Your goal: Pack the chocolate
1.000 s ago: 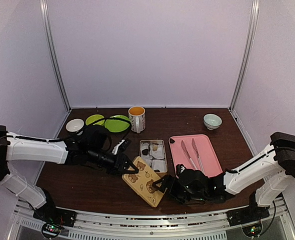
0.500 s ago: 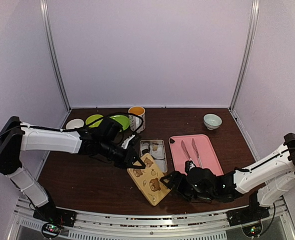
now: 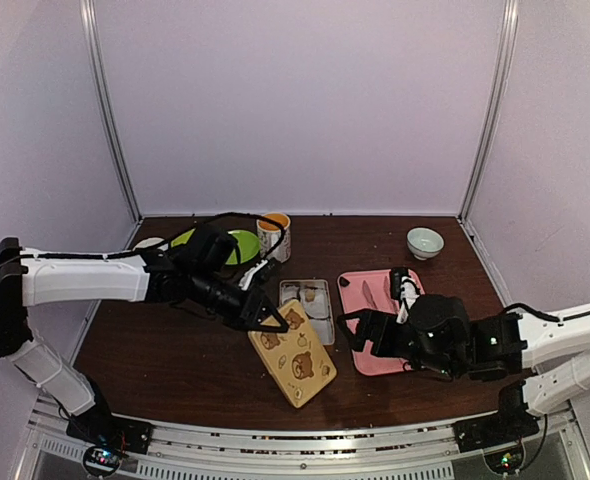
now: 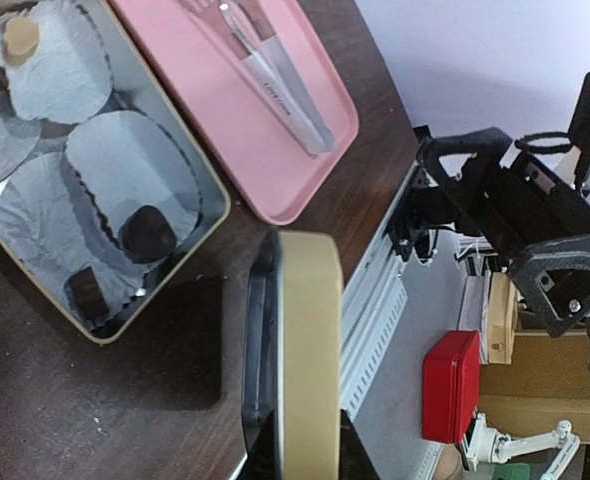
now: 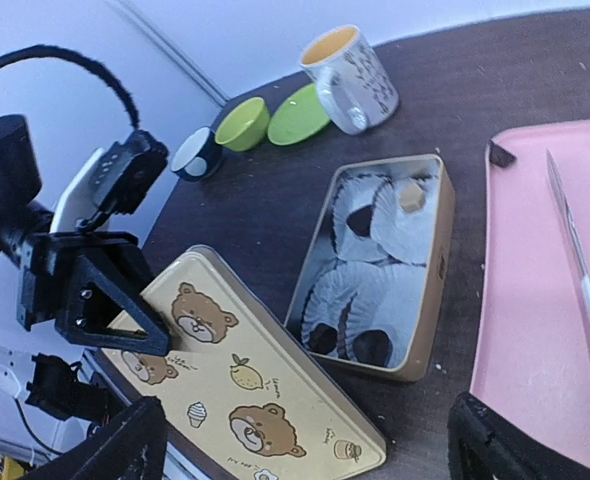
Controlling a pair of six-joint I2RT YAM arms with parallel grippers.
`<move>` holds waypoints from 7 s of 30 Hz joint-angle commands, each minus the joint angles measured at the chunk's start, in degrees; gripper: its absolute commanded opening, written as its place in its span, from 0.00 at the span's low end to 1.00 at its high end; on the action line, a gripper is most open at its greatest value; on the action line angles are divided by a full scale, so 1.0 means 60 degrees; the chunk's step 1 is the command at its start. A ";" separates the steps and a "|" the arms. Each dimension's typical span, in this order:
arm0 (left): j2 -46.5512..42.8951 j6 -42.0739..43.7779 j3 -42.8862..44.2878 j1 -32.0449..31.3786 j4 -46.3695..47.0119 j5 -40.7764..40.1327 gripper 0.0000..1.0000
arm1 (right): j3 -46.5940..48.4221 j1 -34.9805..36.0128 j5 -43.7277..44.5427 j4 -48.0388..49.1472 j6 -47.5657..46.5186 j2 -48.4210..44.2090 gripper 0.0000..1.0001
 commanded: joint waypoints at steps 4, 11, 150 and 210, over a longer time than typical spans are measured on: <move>-0.0669 0.1091 0.1125 0.0003 0.0022 0.1302 0.00 | 0.0833 -0.0254 -0.1891 -0.1006 -0.5662 -0.0717 1.00; -0.0823 0.2315 0.1823 -0.0011 -0.0818 0.2024 0.00 | 0.1424 -0.0751 -0.4305 -0.1832 -0.7161 -0.1149 0.87; 0.2547 -0.0038 -0.1180 0.1150 0.5133 -0.1302 0.32 | 0.2989 -0.4374 -0.5343 0.1046 -0.1098 0.5683 0.41; 0.3538 0.0240 0.0167 0.1248 0.3564 -0.3406 0.35 | 0.3853 -0.6110 -0.7008 0.0591 -0.3809 0.6396 0.88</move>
